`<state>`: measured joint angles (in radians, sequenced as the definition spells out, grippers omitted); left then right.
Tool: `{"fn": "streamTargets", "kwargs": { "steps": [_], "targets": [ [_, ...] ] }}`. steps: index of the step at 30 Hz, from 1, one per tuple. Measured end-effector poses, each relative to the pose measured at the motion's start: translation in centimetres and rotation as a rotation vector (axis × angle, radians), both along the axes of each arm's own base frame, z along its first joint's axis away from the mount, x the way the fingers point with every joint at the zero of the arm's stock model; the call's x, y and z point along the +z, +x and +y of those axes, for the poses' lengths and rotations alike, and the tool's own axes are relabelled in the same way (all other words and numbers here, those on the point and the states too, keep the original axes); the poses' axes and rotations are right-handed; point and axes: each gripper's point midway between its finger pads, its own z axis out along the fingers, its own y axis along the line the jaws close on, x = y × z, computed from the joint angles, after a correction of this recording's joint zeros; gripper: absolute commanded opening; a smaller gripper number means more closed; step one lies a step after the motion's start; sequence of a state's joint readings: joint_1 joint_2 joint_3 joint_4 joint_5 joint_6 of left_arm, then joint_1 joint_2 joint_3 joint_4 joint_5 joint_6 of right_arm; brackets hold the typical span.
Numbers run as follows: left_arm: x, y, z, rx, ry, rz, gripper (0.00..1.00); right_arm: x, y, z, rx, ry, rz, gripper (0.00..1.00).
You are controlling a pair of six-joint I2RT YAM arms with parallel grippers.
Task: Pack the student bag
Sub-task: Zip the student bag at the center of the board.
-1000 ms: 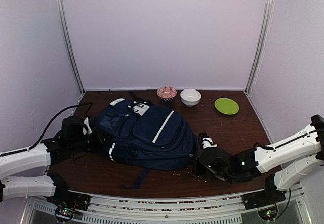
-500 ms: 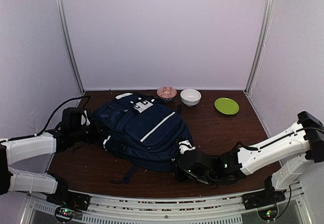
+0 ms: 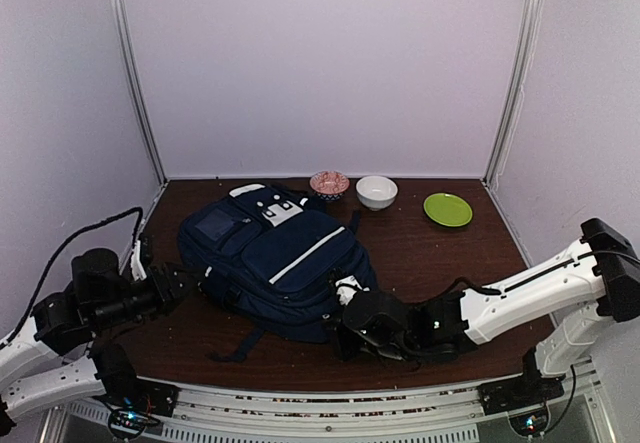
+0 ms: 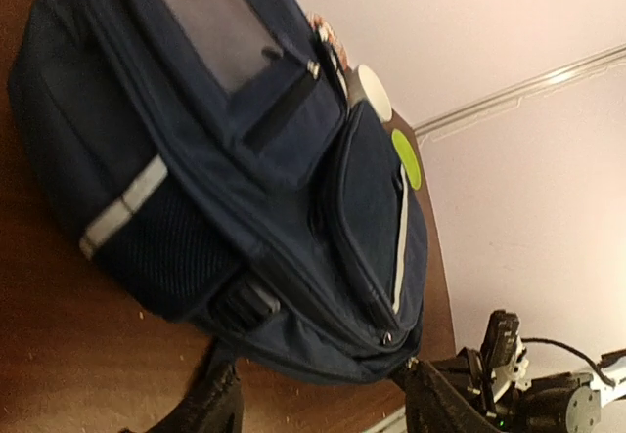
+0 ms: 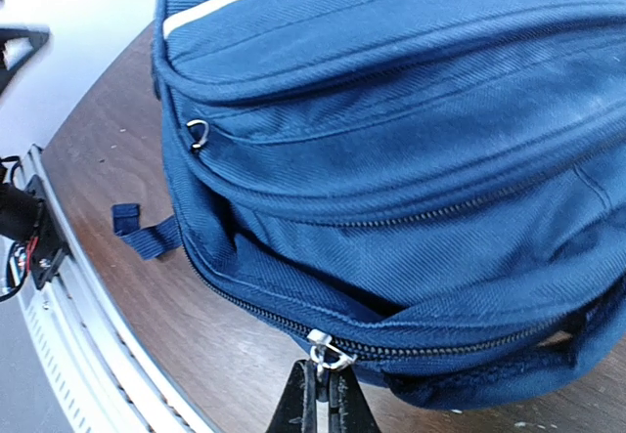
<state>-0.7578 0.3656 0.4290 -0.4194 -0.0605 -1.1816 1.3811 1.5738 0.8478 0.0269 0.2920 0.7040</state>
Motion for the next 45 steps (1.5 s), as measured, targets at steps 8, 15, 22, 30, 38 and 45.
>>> {"fn": "streamTargets", "kwargs": {
  "steps": [8, 15, 22, 30, 38, 45],
  "targets": [
    [-6.9, -3.3, -6.4, -0.154, 0.141, 0.21, 0.98, 0.5, -0.6, 2.2, 0.063, 0.025, 0.013, 0.0],
    [-7.1, -1.9, -11.3, -0.191, 0.124, 0.219, 0.98, 0.6, -0.7, 2.3, 0.069, 0.031, 0.017, 0.0],
    [-5.4, -1.3, -14.6, -0.24, 0.029, 0.197, 0.89, 0.7, -0.6, 2.4, 0.069, 0.034, 0.016, 0.0],
    [-4.1, -2.5, -14.2, -0.289, 0.006, 0.202, 0.98, 0.9, -0.6, 2.5, 0.071, 0.039, 0.013, 0.0],
    [-3.0, -4.7, -11.8, -0.323, 0.014, 0.21, 0.98, 0.9, -0.7, 3.7, 0.096, 0.044, 0.008, 0.0],
    [-7.9, -5.2, -12.2, -0.34, 0.128, 0.311, 0.98, 1.7, -0.9, 5.0, 0.121, 0.066, 0.016, 0.0]
  ]
}}
